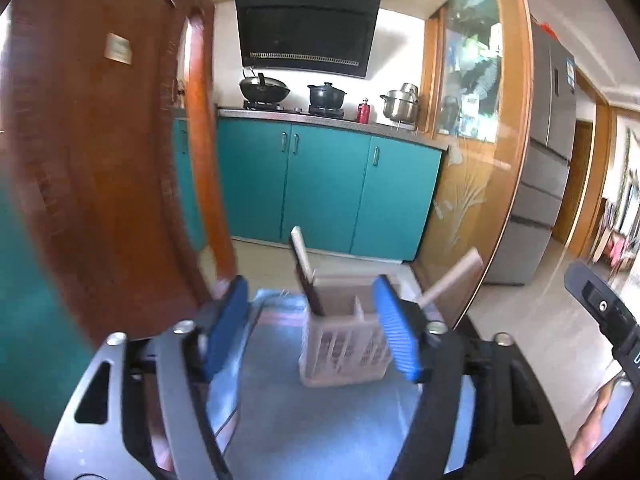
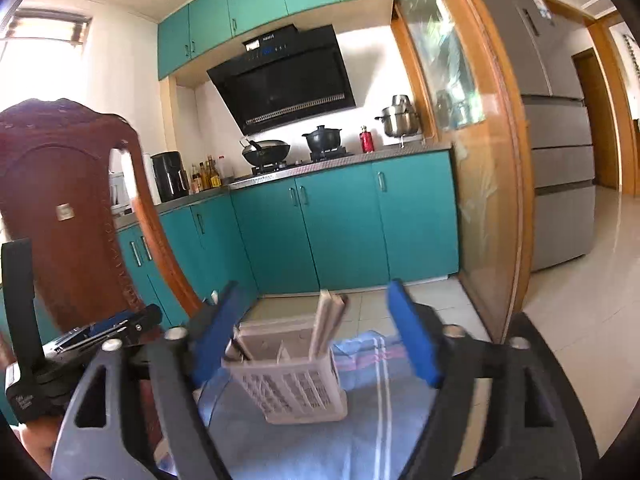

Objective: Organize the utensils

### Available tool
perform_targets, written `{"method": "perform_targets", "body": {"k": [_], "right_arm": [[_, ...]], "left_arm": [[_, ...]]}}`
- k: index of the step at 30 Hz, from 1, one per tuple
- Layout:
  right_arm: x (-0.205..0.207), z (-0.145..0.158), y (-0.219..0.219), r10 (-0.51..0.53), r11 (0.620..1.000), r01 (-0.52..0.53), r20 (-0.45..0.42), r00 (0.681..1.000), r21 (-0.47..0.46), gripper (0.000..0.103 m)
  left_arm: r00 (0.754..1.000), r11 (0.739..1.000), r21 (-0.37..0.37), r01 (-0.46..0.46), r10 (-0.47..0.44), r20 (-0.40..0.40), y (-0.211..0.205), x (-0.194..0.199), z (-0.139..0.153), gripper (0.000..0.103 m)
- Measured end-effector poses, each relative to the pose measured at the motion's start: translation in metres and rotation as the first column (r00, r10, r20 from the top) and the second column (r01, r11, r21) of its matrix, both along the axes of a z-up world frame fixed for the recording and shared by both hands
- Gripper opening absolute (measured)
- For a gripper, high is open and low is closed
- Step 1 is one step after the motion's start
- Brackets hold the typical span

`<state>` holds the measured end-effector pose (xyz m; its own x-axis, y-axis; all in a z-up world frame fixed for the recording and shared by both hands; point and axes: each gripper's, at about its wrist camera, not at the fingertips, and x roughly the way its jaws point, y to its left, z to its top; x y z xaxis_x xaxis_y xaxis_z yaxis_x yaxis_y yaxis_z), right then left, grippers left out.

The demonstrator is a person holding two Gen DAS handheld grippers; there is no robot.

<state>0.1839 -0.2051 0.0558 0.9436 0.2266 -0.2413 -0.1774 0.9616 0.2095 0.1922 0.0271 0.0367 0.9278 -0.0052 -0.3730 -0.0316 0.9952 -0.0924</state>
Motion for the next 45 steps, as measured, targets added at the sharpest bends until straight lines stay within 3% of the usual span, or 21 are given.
{"method": "perform_targets", "body": {"k": [5, 10, 14, 28, 45], "right_arm": [[-0.058, -0.023, -0.012, -0.021, 0.997, 0.016, -0.066, 0.998, -0.073, 0.094], [-0.111, -0.039, -0.016, -0.052, 0.990, 0.033, -0.140, 0.989, -0.135, 0.099], [-0.143, -0.048, -0.010, -0.073, 0.979, 0.037, -0.177, 0.981, -0.202, 0.100], [-0.193, -0.037, 0.009, -0.075, 0.962, 0.039, -0.126, 0.989, -0.271, 0.100], [-0.197, -0.035, 0.017, -0.078, 0.949, 0.039, -0.114, 0.990, -0.314, 0.100]], "left_arm": [[1.000, 0.998, 0.059, 0.005, -0.004, -0.013, -0.016, -0.079, -0.017, 0.088], [1.000, 0.996, 0.090, 0.001, 0.001, -0.025, -0.030, -0.142, -0.028, 0.092], [0.999, 0.993, 0.120, 0.006, -0.001, -0.039, -0.036, -0.171, -0.033, 0.093], [1.000, 0.994, 0.111, 0.004, -0.003, -0.006, -0.028, -0.205, -0.020, 0.099], [1.000, 0.993, 0.117, 0.016, -0.016, 0.000, -0.027, -0.211, -0.020, 0.099]]}}
